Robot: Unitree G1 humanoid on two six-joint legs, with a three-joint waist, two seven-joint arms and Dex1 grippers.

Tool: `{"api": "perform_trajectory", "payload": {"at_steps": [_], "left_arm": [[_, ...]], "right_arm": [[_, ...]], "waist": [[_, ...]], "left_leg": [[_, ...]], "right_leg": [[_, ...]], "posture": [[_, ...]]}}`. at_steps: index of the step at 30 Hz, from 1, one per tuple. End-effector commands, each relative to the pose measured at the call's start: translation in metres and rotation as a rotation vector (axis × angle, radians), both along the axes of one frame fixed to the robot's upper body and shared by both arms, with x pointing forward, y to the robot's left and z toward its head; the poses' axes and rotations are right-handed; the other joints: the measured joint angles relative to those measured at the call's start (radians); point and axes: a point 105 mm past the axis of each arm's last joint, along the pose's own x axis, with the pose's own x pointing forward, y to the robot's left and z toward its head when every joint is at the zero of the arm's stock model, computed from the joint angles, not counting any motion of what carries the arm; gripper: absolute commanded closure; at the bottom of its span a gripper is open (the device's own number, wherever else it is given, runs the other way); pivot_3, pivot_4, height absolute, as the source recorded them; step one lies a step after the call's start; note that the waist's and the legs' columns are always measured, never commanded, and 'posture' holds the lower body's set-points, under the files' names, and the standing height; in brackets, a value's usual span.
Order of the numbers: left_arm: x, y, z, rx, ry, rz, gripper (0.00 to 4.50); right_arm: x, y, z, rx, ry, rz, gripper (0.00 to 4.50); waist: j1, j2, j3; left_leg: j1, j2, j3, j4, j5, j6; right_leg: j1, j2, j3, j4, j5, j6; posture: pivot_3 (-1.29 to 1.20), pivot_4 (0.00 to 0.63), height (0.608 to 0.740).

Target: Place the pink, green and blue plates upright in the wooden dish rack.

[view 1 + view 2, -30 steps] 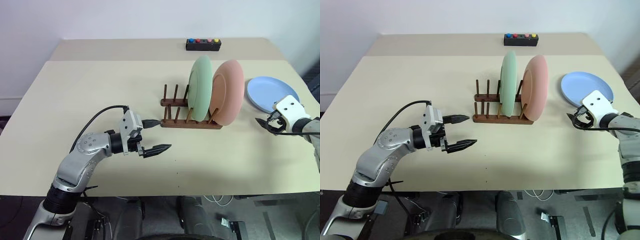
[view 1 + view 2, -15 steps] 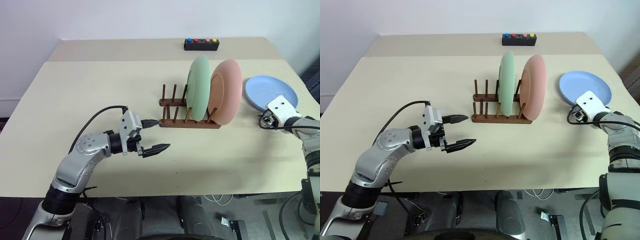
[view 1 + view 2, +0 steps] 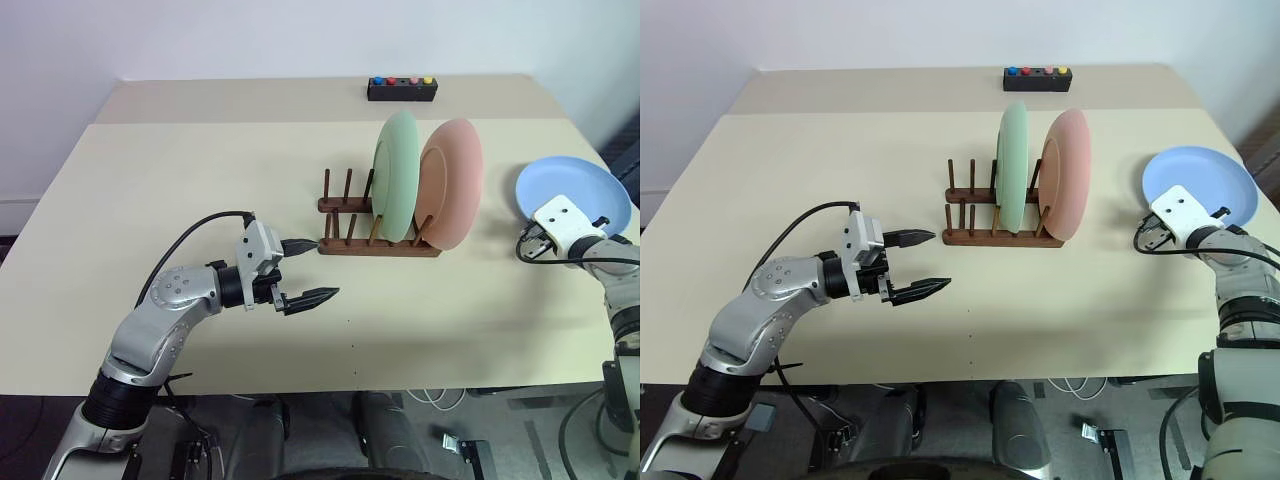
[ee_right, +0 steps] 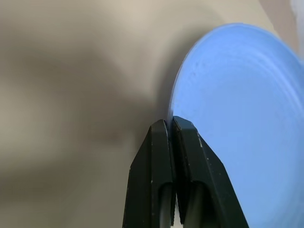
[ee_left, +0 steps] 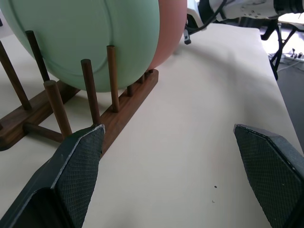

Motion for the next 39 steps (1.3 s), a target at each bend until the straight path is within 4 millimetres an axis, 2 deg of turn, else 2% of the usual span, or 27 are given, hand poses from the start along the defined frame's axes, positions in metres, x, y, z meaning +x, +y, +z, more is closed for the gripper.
{"api": "perform_trajectory", "payload": {"at_steps": [1,4,8,9,10,11,13,15,17,19,24,30,33,39], "left_arm": [[-0.004,0.001,0.009,-0.010,-0.044,-0.006,0.00],[-0.005,0.001,0.008,-0.010,-0.041,-0.006,0.00],[-0.003,0.001,0.008,-0.008,-0.041,-0.010,0.00],[-0.003,0.001,0.008,-0.007,-0.041,-0.010,0.00],[-0.001,0.002,0.008,-0.007,-0.044,-0.005,0.00],[0.000,0.002,0.008,-0.006,-0.045,-0.001,0.00],[0.003,0.006,0.009,-0.006,-0.054,0.017,0.00],[0.005,0.008,0.010,-0.005,-0.061,0.030,0.00],[0.010,0.016,0.011,0.000,-0.066,0.065,0.00],[0.015,0.025,0.011,0.008,-0.070,0.105,0.00],[0.022,0.048,0.010,0.027,-0.085,0.194,0.00],[0.024,0.073,0.007,0.055,-0.083,0.279,0.00],[0.023,0.079,0.004,0.061,-0.079,0.301,0.00],[0.023,0.077,0.003,0.051,-0.078,0.302,0.00]], "right_arm": [[0.003,0.001,0.076,-0.065,-0.277,0.014,4.44],[-0.001,0.008,0.102,-0.097,-0.364,0.028,4.44],[-0.012,0.041,0.178,-0.199,-0.596,0.121,4.44],[-0.014,0.047,0.188,-0.216,-0.624,0.136,4.44],[-0.019,0.063,0.208,-0.228,-0.690,0.189,4.44],[-0.023,0.074,0.221,-0.231,-0.732,0.225,4.44],[-0.031,0.100,0.240,-0.178,-0.788,0.320,4.44],[-0.034,0.114,0.246,-0.134,-0.798,0.374,4.44],[-0.044,0.154,0.256,-0.027,-0.823,0.539,4.44],[-0.057,0.195,0.258,0.099,-0.813,0.726,4.44],[-0.082,0.250,0.253,0.450,-0.722,0.997,4.44],[-0.109,0.287,0.247,0.752,-0.588,1.196,4.44],[-0.117,0.302,0.244,0.929,-0.497,1.247,4.44],[-0.114,0.316,0.219,1.225,-0.278,1.194,4.44]], "waist": [[0.000,0.001,0.000],[0.001,0.003,0.000],[0.001,0.004,0.000],[0.001,0.004,0.000],[0.000,0.004,0.000],[0.000,0.004,0.001],[0.000,0.004,0.000],[0.001,0.004,0.000],[0.002,0.004,0.000],[0.000,0.004,0.000],[0.004,0.004,0.000],[0.005,0.004,0.000],[0.002,0.004,0.000],[0.004,0.003,0.000]], "left_leg": [[0.000,0.000,0.000,0.000,0.000,0.000],[0.000,0.000,0.000,0.000,0.000,0.000],[0.000,0.000,0.000,0.000,0.000,0.000],[0.000,0.000,0.000,0.000,0.000,0.000],[0.000,0.000,0.000,0.000,0.000,0.000],[0.000,0.000,0.000,0.000,0.000,0.000],[0.000,0.000,0.000,0.000,0.000,0.000],[0.000,0.000,0.000,-0.001,0.000,0.000],[0.000,0.000,-0.001,0.000,0.000,0.000],[0.000,0.000,-0.001,0.000,0.000,0.000],[-0.001,0.001,-0.002,0.000,0.000,0.000],[-0.002,0.001,-0.003,0.000,0.000,0.000],[-0.001,0.001,-0.003,0.000,0.000,0.000],[-0.002,0.001,-0.003,0.000,0.000,0.000]], "right_leg": [[0.000,0.000,0.000,0.000,0.000,0.000],[0.000,0.000,0.000,0.001,0.000,0.000],[0.000,0.000,0.000,0.001,0.000,0.000],[0.000,0.000,0.000,0.001,0.000,0.000],[-0.001,0.000,0.000,0.001,0.000,0.000],[0.000,0.000,0.000,0.001,0.000,0.000],[-0.001,0.000,0.000,0.001,0.000,0.000],[-0.001,0.000,0.000,0.001,0.000,0.000],[-0.001,0.000,0.000,0.001,0.000,0.000],[0.000,0.000,0.000,0.001,0.000,0.000],[-0.001,0.000,-0.001,0.002,0.000,0.000],[-0.002,0.000,-0.002,0.002,0.000,0.000],[-0.002,0.000,-0.002,0.003,0.000,0.000],[-0.002,0.000,-0.002,0.003,0.000,0.000]], "posture": [[0.00,0.150,0.730],[0.00,0.150,0.730],[0.00,0.150,0.730],[0.00,0.150,0.730],[0.00,0.150,0.730],[0.00,0.150,0.730],[0.00,0.150,0.730],[0.00,0.150,0.730],[0.00,0.150,0.730],[0.00,0.150,0.730],[0.00,0.150,0.730],[0.00,0.150,0.730],[0.00,0.150,0.730],[0.00,0.150,0.730]]}}
